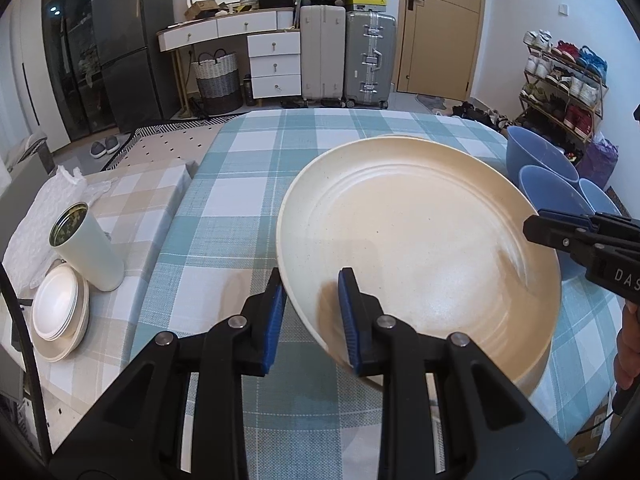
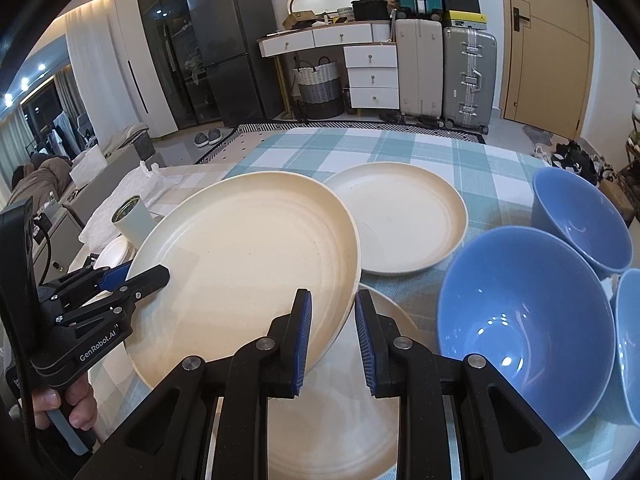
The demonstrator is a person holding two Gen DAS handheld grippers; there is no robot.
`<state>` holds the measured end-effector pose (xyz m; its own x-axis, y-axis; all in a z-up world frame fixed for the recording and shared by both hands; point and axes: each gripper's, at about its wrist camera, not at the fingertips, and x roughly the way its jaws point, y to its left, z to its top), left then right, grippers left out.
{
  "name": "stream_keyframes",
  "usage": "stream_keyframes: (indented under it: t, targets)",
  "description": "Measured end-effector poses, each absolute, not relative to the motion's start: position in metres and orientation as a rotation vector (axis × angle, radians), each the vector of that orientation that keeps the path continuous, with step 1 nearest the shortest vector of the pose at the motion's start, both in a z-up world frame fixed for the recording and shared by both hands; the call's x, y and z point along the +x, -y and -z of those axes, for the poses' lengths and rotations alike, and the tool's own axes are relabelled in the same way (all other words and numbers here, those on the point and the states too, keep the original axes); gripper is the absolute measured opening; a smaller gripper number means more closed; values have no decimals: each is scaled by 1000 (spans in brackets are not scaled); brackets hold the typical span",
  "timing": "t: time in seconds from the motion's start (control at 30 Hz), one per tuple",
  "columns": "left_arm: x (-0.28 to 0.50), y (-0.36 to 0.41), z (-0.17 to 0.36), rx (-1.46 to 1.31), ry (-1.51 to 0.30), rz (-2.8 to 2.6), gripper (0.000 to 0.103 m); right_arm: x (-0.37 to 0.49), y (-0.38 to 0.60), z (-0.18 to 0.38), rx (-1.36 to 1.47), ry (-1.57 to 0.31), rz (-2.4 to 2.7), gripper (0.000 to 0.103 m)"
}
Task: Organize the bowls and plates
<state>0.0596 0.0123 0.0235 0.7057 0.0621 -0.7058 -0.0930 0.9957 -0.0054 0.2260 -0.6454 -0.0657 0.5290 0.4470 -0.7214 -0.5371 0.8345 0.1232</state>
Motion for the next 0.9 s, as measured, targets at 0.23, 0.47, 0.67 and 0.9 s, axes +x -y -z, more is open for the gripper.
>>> stream_keyframes:
  t: [0.23,0.47,0.67,0.9]
  targets:
    - [62,4,-15,3,-800,-63,23,217,663,71,-113,-828,-559,23]
    - [60,13,-5,24,-820,-50,24,210,673,81,-106,-838,-535,23]
    - [60,21,2,53,-827,-53,24,207,679,90,-110,-848,-518,23]
    - [62,28,10,63,-847,-32,24,204,685,98,-108,-860,-502,23]
